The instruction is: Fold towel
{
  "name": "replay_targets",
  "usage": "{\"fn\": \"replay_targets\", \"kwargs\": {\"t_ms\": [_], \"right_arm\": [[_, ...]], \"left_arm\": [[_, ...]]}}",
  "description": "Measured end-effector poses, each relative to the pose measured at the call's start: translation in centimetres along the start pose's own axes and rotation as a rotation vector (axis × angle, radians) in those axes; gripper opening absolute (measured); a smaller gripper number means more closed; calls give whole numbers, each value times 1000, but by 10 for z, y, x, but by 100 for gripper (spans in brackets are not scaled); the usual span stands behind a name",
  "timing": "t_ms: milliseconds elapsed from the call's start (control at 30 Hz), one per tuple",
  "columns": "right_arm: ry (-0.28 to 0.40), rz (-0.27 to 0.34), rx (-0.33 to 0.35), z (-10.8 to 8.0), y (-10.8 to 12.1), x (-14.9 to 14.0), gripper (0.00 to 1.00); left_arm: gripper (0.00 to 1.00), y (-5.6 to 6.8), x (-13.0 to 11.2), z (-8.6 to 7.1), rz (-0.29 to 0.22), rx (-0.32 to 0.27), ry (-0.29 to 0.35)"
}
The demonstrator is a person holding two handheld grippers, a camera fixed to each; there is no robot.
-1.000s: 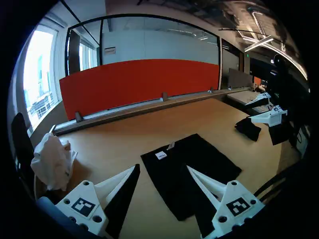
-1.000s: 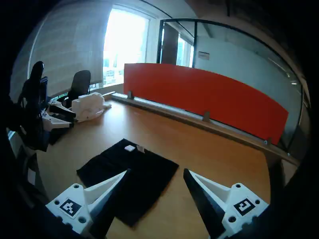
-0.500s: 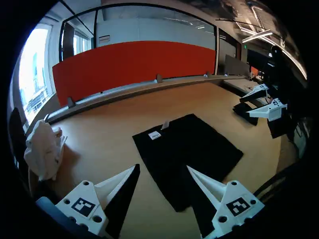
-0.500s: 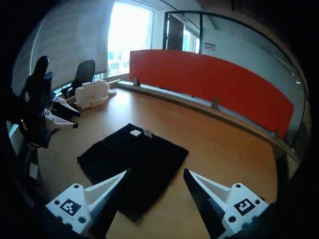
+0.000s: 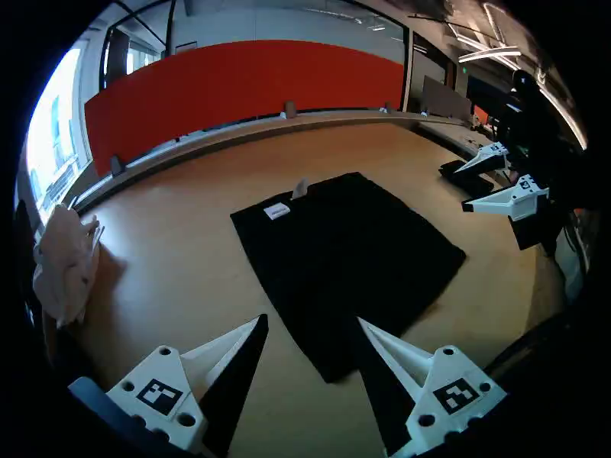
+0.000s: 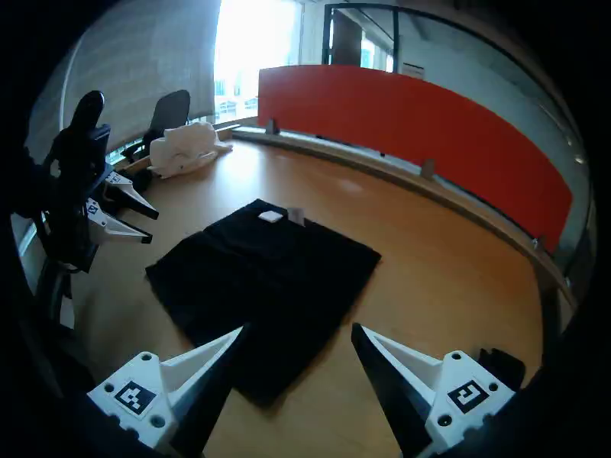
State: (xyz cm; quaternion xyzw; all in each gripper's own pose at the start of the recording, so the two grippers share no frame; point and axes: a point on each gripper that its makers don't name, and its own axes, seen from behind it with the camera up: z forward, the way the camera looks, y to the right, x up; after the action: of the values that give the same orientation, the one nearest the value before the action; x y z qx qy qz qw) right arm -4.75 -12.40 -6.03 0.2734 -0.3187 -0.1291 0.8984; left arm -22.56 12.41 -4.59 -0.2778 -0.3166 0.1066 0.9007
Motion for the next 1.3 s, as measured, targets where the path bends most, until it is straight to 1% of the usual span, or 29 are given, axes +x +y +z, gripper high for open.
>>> {"fn": "replay_targets", "kwargs": {"t_ms": [167, 300, 667, 1000, 1300], "right_arm": [[-29, -4, 11, 7, -6, -16, 100], [-51, -10, 23, 11, -11, -30, 100], [-110, -31, 52, 22, -20, -61, 100], [-152, -58, 77, 23, -26, -79, 100], [-166, -65, 84, 22, -25, -85, 100]], "left_arm": [[75, 3, -15, 8, 6, -9, -37], [75, 6, -26, 13, -4, -21, -65], [75, 17, -53, 22, -4, -59, -139], [75, 22, -67, 24, 52, -78, -173], [75, 24, -68, 24, 79, -92, -173]]}}
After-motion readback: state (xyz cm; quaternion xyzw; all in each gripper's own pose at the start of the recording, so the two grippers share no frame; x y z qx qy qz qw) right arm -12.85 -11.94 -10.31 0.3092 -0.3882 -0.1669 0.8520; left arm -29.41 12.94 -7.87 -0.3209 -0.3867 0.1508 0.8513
